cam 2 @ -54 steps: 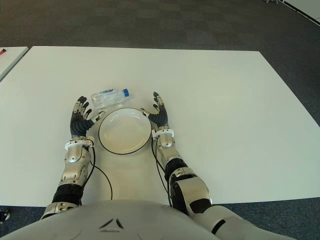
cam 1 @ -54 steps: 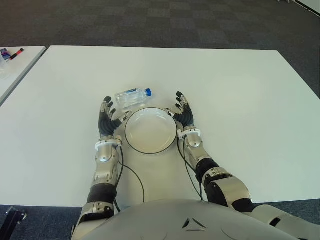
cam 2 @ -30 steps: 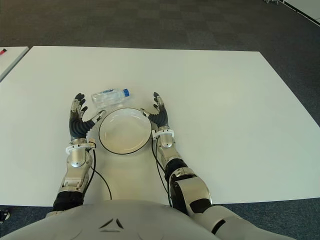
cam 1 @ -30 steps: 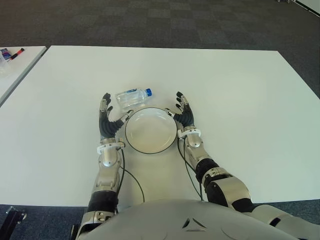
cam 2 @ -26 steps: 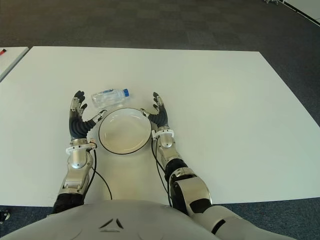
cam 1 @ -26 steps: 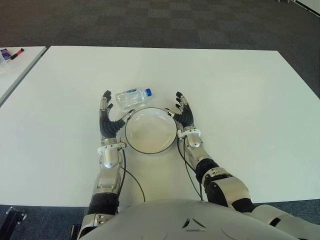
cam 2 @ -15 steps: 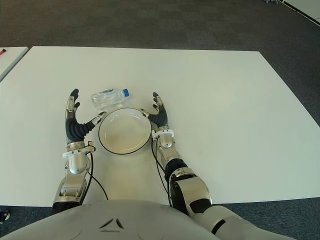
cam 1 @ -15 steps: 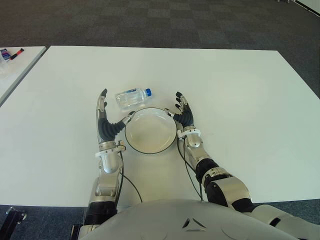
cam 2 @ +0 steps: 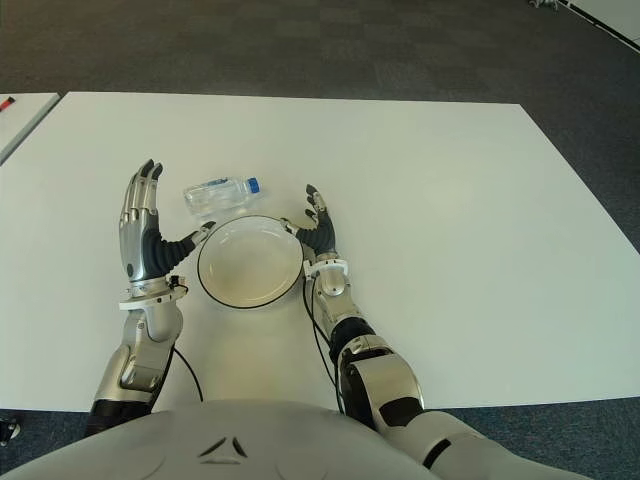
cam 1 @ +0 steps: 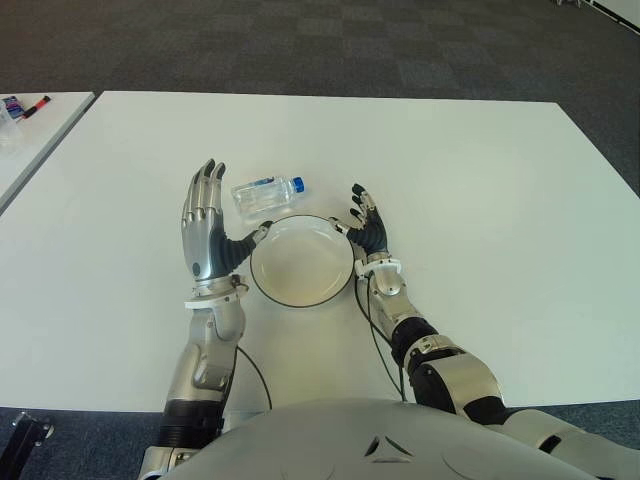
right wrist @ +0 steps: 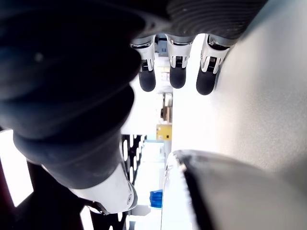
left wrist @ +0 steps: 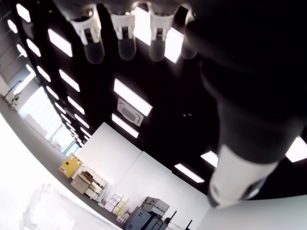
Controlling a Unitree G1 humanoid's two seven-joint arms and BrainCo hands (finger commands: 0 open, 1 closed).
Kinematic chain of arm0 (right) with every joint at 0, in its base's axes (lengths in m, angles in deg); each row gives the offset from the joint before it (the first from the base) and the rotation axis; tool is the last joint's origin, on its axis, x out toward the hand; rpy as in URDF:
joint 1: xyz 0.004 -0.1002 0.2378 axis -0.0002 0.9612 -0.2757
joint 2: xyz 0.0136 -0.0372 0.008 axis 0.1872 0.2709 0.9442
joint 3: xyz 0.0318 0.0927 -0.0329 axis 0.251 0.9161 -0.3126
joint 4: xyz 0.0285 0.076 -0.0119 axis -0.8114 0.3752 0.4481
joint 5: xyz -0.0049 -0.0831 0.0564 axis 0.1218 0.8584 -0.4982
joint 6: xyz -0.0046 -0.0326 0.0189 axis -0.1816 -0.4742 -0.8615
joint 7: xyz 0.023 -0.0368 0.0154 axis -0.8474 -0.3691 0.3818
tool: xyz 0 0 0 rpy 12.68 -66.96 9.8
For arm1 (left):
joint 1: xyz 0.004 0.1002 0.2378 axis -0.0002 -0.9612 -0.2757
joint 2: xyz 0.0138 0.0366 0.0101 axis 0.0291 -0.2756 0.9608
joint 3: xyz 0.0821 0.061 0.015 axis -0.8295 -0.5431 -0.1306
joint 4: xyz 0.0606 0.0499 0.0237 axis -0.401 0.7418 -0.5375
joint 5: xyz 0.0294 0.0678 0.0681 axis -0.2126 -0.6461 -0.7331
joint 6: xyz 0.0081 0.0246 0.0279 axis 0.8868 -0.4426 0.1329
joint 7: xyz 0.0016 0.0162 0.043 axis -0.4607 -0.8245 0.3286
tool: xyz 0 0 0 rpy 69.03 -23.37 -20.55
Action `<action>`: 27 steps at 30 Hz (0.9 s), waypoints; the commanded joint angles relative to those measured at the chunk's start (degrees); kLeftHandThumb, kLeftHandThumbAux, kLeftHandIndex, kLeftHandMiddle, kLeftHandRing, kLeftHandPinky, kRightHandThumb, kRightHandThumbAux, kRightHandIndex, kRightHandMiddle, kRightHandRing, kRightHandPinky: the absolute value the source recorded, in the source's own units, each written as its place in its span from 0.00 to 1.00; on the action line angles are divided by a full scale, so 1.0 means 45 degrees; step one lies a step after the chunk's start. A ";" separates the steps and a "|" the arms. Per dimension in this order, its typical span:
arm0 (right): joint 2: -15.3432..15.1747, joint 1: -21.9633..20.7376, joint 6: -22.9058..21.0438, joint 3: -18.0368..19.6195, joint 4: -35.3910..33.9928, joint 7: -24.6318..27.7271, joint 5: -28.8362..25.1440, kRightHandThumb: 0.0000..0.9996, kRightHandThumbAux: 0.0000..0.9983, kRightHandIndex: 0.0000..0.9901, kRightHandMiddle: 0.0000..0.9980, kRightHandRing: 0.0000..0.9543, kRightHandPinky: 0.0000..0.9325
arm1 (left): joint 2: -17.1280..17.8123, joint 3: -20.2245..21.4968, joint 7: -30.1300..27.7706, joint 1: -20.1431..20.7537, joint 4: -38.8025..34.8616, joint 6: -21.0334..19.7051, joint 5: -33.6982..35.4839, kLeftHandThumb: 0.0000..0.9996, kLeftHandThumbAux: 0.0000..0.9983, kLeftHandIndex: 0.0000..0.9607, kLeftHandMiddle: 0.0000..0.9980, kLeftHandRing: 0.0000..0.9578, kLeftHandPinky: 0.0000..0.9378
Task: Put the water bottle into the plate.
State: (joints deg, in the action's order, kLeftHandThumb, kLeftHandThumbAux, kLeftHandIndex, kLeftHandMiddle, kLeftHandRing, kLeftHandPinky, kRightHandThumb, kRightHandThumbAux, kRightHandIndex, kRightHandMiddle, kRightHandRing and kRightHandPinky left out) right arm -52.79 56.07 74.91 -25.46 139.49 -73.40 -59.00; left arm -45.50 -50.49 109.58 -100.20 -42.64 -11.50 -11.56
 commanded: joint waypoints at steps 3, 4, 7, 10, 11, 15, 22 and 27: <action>0.0905 0.0202 -0.0502 0.0015 0.0623 -0.0105 -0.0062 0.00 0.93 0.03 0.00 0.01 0.11 | 0.0432 -0.0382 0.0109 0.0332 -0.0035 -0.0790 -0.0607 0.00 0.87 0.01 0.05 0.05 0.09; 0.0902 0.0190 -0.0497 0.0010 0.0642 -0.0110 -0.0054 0.00 0.93 0.03 0.00 0.01 0.11 | 0.0479 -0.0411 0.0063 0.0393 -0.0014 -0.0872 -0.0605 0.00 0.88 0.01 0.05 0.04 0.09; 0.0889 0.0187 -0.0433 -0.0011 0.0680 -0.0124 -0.0023 0.00 0.93 0.03 0.00 0.00 0.10 | 0.0684 -0.0523 -0.0163 0.0631 0.0070 -0.1184 -0.0578 0.00 0.88 0.00 0.04 0.04 0.08; 0.0883 0.0175 -0.0396 -0.0028 0.0722 -0.0151 0.0003 0.00 0.92 0.02 0.00 0.00 0.10 | 0.0864 -0.0641 -0.0235 0.0750 0.0107 -0.1400 -0.0523 0.00 0.88 0.00 0.03 0.03 0.07; 0.0879 0.0174 -0.0370 -0.0038 0.0744 -0.0155 0.0016 0.00 0.92 0.02 0.00 0.00 0.10 | 0.0955 -0.0677 -0.0306 0.0852 0.0159 -0.1525 -0.0577 0.00 0.88 0.00 0.03 0.03 0.07; 0.0887 0.0146 -0.0309 -0.0026 0.0833 -0.0088 -0.0021 0.00 0.92 0.02 0.00 0.00 0.09 | 0.1325 -0.0779 -0.0496 0.1381 0.0560 -0.2001 -0.0775 0.00 0.89 0.00 0.03 0.02 0.07; 0.0962 -0.0018 -0.0388 0.0130 0.1117 0.0087 -0.0194 0.00 0.93 0.02 0.00 0.00 0.09 | 0.1893 -0.0935 -0.0608 0.2794 0.2102 -0.2523 -0.0597 0.00 0.89 0.00 0.04 0.05 0.11; 0.1022 -0.0173 -0.0527 0.0353 0.1375 0.0325 -0.0428 0.00 0.94 0.02 0.00 0.00 0.09 | 0.2349 -0.1259 -0.1011 0.4430 0.4187 -0.2877 -0.0419 0.00 0.88 0.00 0.05 0.07 0.13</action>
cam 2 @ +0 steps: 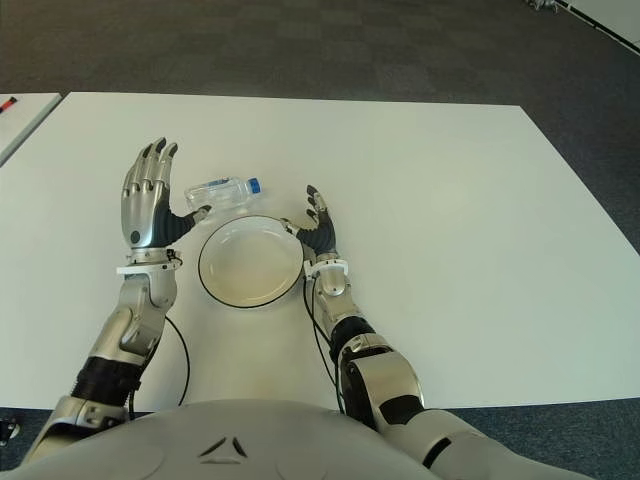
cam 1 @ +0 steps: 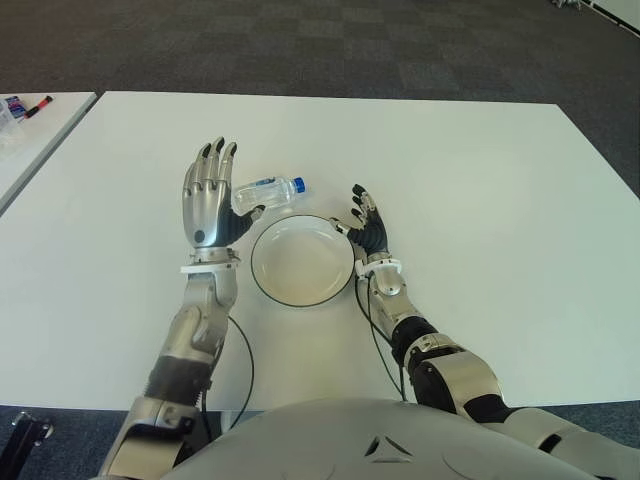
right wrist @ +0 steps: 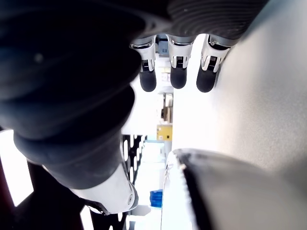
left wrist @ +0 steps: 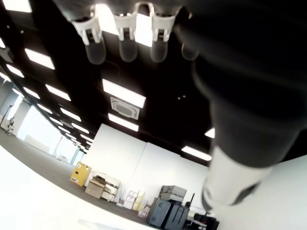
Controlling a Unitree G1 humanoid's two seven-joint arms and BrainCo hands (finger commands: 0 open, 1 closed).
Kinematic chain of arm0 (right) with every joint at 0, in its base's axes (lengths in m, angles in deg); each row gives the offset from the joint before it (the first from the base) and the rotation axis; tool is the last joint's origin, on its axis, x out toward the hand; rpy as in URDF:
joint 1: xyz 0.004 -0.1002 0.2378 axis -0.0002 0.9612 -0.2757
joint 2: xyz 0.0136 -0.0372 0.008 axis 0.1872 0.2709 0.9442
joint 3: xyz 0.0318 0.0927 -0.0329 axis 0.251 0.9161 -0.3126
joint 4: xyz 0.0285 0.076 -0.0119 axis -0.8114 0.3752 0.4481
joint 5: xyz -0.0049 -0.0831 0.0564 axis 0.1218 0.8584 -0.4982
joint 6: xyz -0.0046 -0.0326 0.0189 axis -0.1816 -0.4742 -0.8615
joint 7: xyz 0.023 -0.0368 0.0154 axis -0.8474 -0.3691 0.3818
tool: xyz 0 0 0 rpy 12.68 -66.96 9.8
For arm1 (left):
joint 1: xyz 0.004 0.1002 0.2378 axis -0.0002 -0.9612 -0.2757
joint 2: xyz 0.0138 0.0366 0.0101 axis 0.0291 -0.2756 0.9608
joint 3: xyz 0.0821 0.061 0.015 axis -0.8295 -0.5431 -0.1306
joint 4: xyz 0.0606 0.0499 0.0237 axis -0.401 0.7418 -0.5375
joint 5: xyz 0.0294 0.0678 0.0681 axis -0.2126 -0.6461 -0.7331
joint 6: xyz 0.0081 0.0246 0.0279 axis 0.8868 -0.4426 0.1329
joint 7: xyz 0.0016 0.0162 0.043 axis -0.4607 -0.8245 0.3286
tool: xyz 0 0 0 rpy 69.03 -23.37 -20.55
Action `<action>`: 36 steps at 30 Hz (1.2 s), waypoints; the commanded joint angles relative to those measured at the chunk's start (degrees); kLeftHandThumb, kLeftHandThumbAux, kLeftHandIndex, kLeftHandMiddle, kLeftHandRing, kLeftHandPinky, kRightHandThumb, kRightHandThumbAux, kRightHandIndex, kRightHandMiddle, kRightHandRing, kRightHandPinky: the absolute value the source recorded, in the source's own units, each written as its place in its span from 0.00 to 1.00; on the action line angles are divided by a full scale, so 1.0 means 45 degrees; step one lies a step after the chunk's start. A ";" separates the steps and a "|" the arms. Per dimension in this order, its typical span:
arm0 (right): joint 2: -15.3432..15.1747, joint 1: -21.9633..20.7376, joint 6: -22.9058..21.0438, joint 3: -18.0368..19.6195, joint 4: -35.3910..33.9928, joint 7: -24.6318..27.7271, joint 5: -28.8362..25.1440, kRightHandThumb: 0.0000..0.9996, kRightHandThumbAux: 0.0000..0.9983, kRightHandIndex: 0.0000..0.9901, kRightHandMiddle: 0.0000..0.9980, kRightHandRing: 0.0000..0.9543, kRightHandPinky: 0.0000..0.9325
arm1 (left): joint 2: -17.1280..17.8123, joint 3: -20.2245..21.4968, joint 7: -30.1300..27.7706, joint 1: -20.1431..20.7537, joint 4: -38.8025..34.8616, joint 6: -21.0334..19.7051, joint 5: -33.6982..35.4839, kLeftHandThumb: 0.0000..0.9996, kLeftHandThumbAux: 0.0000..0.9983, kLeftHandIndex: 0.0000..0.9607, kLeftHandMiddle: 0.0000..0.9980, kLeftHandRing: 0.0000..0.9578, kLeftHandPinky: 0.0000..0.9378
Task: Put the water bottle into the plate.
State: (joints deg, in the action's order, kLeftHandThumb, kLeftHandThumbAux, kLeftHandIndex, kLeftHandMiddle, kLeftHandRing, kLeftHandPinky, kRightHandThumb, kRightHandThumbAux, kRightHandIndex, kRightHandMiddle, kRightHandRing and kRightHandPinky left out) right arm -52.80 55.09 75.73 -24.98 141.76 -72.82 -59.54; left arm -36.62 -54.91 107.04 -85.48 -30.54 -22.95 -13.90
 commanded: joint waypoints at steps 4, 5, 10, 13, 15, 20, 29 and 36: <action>0.1032 -0.0004 -0.0758 0.0231 0.0912 0.0137 -0.0316 0.00 0.94 0.02 0.00 0.00 0.09 | 0.0622 -0.0619 -0.0504 0.1639 0.2188 -0.0467 0.0074 0.00 0.89 0.00 0.06 0.08 0.15; 0.1042 0.0008 -0.0749 0.0176 0.0848 0.0053 -0.0250 0.00 0.94 0.01 0.00 0.00 0.10 | 0.0687 -0.0710 -0.0539 0.1742 0.2338 -0.0489 0.0080 0.00 0.89 0.00 0.06 0.08 0.15; 0.1047 0.0043 -0.0741 -0.0024 0.0692 -0.0229 -0.0037 0.00 0.93 0.01 0.00 0.00 0.09 | 0.0923 -0.1058 -0.0592 0.2126 0.2956 -0.0528 0.0211 0.00 0.88 0.00 0.06 0.09 0.15; 0.1035 0.0052 -0.0734 -0.0143 0.0657 -0.0366 0.0054 0.00 0.92 0.01 0.00 0.00 0.09 | 0.1067 -0.1239 -0.0593 0.2407 0.3489 -0.0469 0.0320 0.00 0.88 0.00 0.06 0.08 0.14; 0.1044 0.0061 -0.0701 -0.0188 0.0651 -0.0433 0.0094 0.00 0.91 0.01 0.00 0.00 0.09 | 0.1156 -0.1330 -0.0565 0.2561 0.3793 -0.0400 0.0413 0.00 0.88 0.00 0.06 0.08 0.14; 0.1115 0.0081 -0.0639 -0.0209 0.0685 -0.0599 0.0165 0.00 0.91 0.02 0.00 0.00 0.10 | 0.1358 -0.1502 -0.0442 0.2986 0.4611 -0.0133 0.0684 0.00 0.88 0.00 0.06 0.08 0.14; 0.1178 0.0004 -0.0825 -0.0178 0.0709 -0.0551 0.0073 0.00 0.92 0.02 0.00 0.01 0.10 | 0.1610 -0.1837 -0.0073 0.3494 0.5746 0.0362 0.1055 0.00 0.88 0.00 0.06 0.07 0.13; 0.1132 0.0022 -0.0786 -0.0327 0.0643 -0.0738 0.0257 0.00 0.90 0.02 0.00 0.01 0.10 | 0.1737 -0.2040 0.0269 0.3743 0.6482 0.0885 0.1338 0.00 0.89 0.00 0.06 0.07 0.13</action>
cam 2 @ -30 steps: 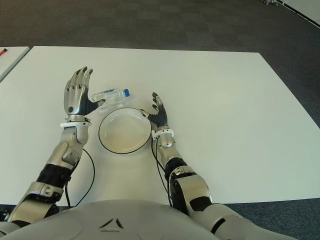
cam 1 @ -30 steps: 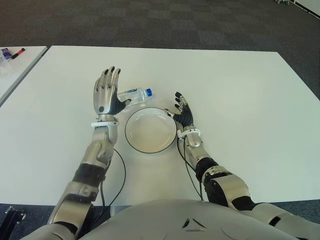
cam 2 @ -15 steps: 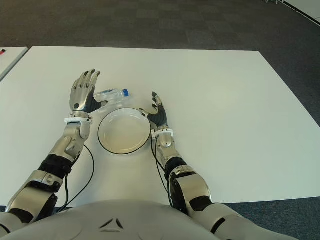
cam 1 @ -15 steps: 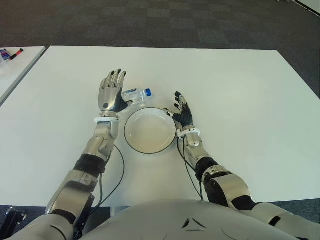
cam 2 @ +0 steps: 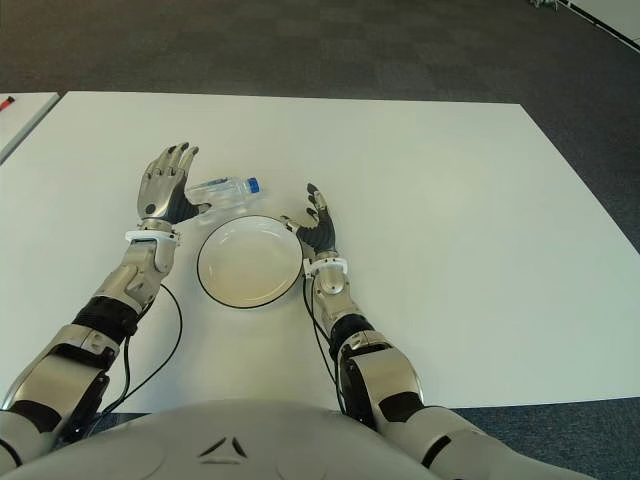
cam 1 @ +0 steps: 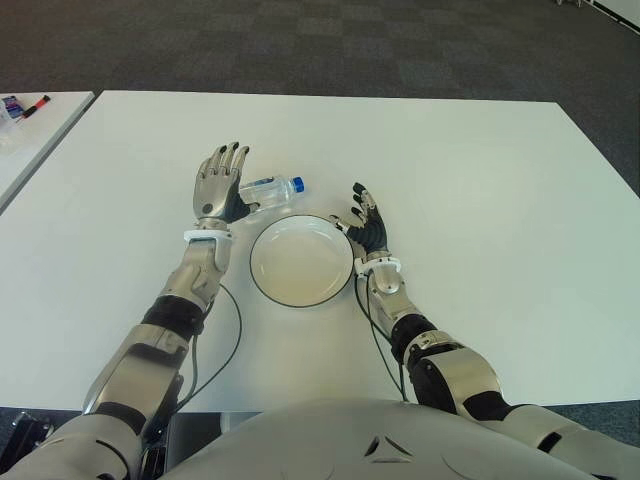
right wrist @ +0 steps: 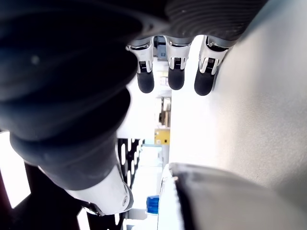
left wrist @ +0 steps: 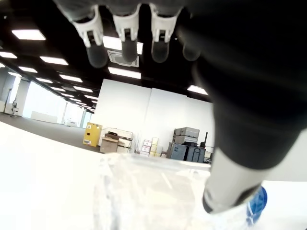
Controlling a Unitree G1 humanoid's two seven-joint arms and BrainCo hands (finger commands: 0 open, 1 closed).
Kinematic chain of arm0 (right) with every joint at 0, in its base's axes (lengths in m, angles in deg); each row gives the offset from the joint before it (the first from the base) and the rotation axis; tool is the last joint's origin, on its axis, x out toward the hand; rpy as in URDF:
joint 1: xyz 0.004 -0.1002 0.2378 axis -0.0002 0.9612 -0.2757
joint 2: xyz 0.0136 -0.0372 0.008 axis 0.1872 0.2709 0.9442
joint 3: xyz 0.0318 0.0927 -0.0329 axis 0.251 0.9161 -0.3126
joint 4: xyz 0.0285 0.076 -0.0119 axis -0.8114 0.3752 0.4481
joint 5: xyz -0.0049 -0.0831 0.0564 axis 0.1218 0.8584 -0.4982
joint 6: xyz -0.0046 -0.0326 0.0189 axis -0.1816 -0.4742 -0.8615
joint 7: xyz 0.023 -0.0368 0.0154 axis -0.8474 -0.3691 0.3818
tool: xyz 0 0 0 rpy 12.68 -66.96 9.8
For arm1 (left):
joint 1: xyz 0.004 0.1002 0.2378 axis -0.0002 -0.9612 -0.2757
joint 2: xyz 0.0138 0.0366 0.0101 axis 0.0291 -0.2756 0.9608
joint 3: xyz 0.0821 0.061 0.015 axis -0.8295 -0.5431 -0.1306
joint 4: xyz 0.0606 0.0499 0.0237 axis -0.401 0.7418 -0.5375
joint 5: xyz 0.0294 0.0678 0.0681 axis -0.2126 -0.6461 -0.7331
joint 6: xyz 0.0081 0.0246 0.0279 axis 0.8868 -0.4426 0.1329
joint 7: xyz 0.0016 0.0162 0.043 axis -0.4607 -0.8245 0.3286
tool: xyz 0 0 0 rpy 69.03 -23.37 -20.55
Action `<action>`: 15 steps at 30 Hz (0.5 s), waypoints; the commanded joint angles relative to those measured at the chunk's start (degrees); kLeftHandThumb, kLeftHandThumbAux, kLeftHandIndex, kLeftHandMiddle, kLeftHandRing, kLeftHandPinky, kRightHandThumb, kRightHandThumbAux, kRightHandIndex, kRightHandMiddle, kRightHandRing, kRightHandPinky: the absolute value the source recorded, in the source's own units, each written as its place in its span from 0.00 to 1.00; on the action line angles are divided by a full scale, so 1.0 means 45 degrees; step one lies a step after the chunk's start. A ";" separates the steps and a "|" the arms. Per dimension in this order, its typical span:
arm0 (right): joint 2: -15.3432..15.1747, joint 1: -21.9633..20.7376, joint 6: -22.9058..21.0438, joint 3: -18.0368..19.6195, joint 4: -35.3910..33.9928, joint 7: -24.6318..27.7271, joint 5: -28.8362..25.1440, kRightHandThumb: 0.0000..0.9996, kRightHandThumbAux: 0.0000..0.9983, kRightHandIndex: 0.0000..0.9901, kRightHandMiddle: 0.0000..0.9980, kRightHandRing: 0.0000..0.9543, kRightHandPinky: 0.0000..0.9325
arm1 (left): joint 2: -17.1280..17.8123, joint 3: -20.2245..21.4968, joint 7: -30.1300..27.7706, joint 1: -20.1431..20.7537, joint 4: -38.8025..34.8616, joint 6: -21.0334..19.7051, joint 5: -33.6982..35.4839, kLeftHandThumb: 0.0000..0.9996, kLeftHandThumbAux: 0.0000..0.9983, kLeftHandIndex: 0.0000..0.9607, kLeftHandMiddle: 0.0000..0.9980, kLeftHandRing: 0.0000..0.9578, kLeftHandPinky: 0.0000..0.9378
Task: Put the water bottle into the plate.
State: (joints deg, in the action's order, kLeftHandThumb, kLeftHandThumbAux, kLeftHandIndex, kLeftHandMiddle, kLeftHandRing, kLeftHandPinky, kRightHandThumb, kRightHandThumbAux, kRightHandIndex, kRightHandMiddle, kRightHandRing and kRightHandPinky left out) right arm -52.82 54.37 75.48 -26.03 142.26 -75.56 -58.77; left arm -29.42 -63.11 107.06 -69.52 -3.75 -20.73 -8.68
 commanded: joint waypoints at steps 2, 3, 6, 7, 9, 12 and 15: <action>0.1121 0.0195 -0.0706 -0.0130 0.0517 -0.0188 0.0111 0.00 0.90 0.02 0.00 0.01 0.11 | 0.0173 -0.0280 0.0330 0.0258 0.0708 0.0524 0.0265 0.00 0.89 0.00 0.06 0.07 0.13; 0.1113 0.0208 -0.0691 -0.0143 0.0520 -0.0212 0.0117 0.00 0.90 0.02 0.00 0.01 0.11 | 0.0186 -0.0299 0.0354 0.0283 0.0789 0.0590 0.0305 0.00 0.90 0.00 0.05 0.07 0.13; 0.1094 0.0246 -0.0666 -0.0160 0.0593 -0.0246 0.0100 0.00 0.90 0.03 0.00 0.02 0.12 | 0.0219 -0.0331 0.0365 0.0340 0.1006 0.0827 0.0456 0.00 0.90 0.00 0.05 0.06 0.12; 0.1095 0.0250 -0.0670 -0.0157 0.0618 -0.0246 0.0081 0.00 0.90 0.03 0.00 0.02 0.12 | 0.0228 -0.0339 0.0352 0.0356 0.1078 0.0911 0.0520 0.00 0.90 0.00 0.05 0.06 0.12; 0.1101 0.0252 -0.0679 -0.0157 0.0631 -0.0243 0.0047 0.00 0.90 0.04 0.01 0.03 0.12 | 0.0233 -0.0346 0.0350 0.0387 0.1217 0.1047 0.0613 0.00 0.89 0.00 0.04 0.06 0.11; 0.1116 0.0237 -0.0683 -0.0155 0.0641 -0.0258 0.0016 0.00 0.91 0.05 0.02 0.04 0.13 | 0.0234 -0.0346 0.0371 0.0423 0.1372 0.1213 0.0742 0.00 0.89 0.00 0.04 0.06 0.12; 0.1126 0.0199 -0.0673 -0.0137 0.0675 -0.0274 -0.0004 0.00 0.91 0.06 0.02 0.04 0.13 | 0.0221 -0.0327 0.0423 0.0458 0.1513 0.1408 0.0868 0.00 0.89 0.00 0.04 0.06 0.12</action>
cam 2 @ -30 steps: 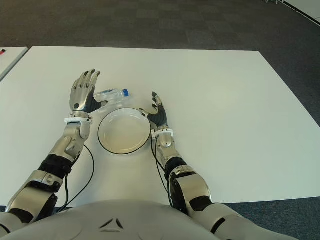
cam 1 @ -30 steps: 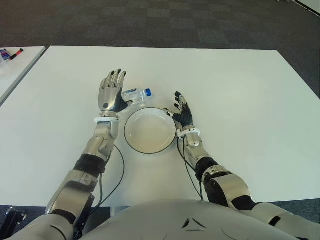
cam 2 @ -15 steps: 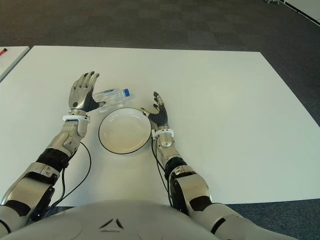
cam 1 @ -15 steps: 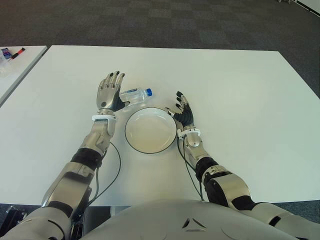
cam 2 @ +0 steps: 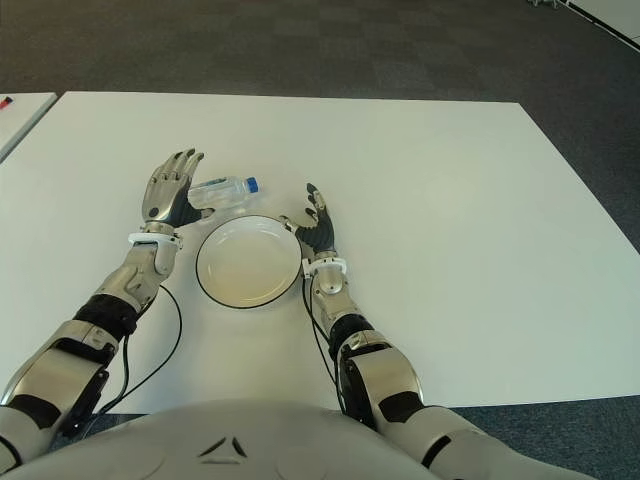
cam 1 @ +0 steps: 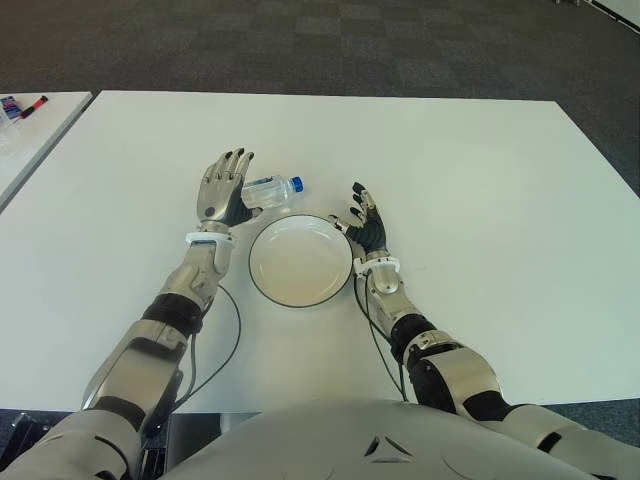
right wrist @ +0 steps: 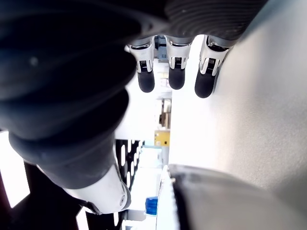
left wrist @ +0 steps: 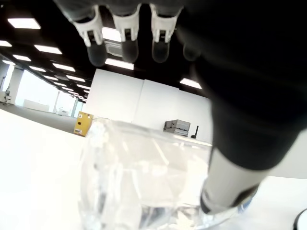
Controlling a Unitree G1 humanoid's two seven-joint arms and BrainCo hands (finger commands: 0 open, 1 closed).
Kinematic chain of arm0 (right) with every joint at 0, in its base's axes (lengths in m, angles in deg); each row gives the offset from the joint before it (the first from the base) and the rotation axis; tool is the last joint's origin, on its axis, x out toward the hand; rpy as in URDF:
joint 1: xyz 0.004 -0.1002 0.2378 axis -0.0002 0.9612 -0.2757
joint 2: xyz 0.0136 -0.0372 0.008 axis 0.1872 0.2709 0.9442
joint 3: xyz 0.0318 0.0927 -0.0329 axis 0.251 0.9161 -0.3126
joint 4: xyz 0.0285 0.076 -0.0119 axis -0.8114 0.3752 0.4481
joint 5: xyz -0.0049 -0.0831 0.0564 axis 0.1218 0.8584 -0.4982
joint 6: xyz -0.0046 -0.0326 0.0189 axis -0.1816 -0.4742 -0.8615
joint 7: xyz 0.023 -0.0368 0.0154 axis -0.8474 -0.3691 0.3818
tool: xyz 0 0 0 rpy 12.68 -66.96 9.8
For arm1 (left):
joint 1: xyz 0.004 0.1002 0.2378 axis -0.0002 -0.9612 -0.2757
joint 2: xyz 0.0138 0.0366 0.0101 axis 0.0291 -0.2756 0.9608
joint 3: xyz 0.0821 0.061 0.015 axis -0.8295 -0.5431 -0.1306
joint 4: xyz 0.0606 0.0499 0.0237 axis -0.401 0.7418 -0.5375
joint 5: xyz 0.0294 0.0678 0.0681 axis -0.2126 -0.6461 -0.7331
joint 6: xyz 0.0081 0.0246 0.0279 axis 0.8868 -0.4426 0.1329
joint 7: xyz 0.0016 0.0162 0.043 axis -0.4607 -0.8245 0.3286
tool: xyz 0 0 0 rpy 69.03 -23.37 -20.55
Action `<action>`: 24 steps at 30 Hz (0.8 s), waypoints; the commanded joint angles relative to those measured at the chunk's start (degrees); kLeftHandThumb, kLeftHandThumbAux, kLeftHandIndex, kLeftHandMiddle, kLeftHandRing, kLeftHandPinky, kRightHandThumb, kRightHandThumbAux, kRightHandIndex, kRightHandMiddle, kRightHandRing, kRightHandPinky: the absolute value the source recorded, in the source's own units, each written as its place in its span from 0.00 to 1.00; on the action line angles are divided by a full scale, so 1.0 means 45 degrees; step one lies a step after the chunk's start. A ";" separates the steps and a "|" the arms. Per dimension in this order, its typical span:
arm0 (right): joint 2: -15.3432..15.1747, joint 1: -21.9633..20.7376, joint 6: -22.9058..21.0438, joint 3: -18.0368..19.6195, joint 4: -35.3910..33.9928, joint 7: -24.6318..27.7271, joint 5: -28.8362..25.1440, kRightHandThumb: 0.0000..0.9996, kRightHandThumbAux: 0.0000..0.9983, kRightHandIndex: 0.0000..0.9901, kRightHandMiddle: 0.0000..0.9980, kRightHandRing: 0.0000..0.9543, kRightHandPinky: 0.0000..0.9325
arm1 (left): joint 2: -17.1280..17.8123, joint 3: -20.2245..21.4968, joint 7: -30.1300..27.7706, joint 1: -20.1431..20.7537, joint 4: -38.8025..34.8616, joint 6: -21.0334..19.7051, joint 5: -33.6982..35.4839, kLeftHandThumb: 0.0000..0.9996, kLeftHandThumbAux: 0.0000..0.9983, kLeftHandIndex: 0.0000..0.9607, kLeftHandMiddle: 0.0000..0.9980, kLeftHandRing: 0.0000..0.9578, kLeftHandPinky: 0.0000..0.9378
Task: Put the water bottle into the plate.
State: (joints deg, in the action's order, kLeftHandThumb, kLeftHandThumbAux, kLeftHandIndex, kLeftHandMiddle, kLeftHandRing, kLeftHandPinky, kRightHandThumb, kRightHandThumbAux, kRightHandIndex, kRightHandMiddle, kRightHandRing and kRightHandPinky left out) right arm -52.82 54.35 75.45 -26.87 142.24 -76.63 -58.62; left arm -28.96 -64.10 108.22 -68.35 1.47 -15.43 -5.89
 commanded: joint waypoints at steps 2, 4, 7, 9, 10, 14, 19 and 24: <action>0.1135 0.0176 -0.0633 0.0070 0.0699 -0.0008 -0.0067 0.00 0.92 0.06 0.02 0.04 0.13 | 0.0110 -0.0091 0.0192 0.0215 0.0431 0.0380 0.0339 0.00 0.89 0.00 0.05 0.06 0.13; 0.1146 0.0165 -0.0594 0.0091 0.0691 0.0042 -0.0105 0.00 0.92 0.05 0.02 0.04 0.13 | 0.0122 -0.0068 0.0217 0.0224 0.0478 0.0575 0.0466 0.00 0.88 0.00 0.05 0.07 0.14; 0.1139 0.0170 -0.0587 0.0100 0.0681 0.0111 -0.0140 0.00 0.91 0.05 0.02 0.04 0.13 | 0.0132 -0.0061 0.0215 0.0230 0.0509 0.0735 0.0588 0.00 0.88 0.00 0.06 0.08 0.15; 0.1134 0.0175 -0.0596 0.0112 0.0677 0.0186 -0.0170 0.00 0.91 0.06 0.03 0.05 0.13 | 0.0136 -0.0044 0.0191 0.0233 0.0519 0.0857 0.0689 0.00 0.88 0.00 0.06 0.08 0.15; 0.1131 0.0178 -0.0599 0.0119 0.0676 0.0224 -0.0183 0.00 0.91 0.06 0.03 0.05 0.12 | 0.0137 -0.0035 0.0184 0.0234 0.0527 0.0914 0.0730 0.00 0.89 0.00 0.06 0.09 0.17; 0.1113 0.0172 -0.0639 0.0142 0.0699 0.0284 -0.0197 0.00 0.92 0.06 0.03 0.04 0.12 | 0.0163 -0.0050 0.0147 0.0271 0.0593 0.1123 0.0856 0.00 0.89 0.00 0.07 0.10 0.18; 0.1093 0.0103 -0.0759 0.0179 0.0807 0.0256 -0.0184 0.00 0.91 0.06 0.02 0.04 0.12 | 0.0247 -0.0121 -0.0233 0.0324 0.0562 0.1370 0.1000 0.00 0.89 0.00 0.07 0.10 0.17; 0.1093 0.0034 -0.0821 0.0215 0.0915 0.0215 -0.0166 0.00 0.92 0.06 0.03 0.04 0.12 | 0.0392 -0.0170 -0.1187 0.0273 0.0140 0.1489 0.1232 0.00 0.88 0.00 0.05 0.08 0.14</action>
State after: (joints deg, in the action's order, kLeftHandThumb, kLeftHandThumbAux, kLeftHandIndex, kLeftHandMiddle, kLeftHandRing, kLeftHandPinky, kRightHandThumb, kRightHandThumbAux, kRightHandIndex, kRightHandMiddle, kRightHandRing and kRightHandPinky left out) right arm -52.83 54.11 75.45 -26.41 142.75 -75.71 -58.92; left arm -28.06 -64.13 105.83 -67.15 2.79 -9.14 -1.21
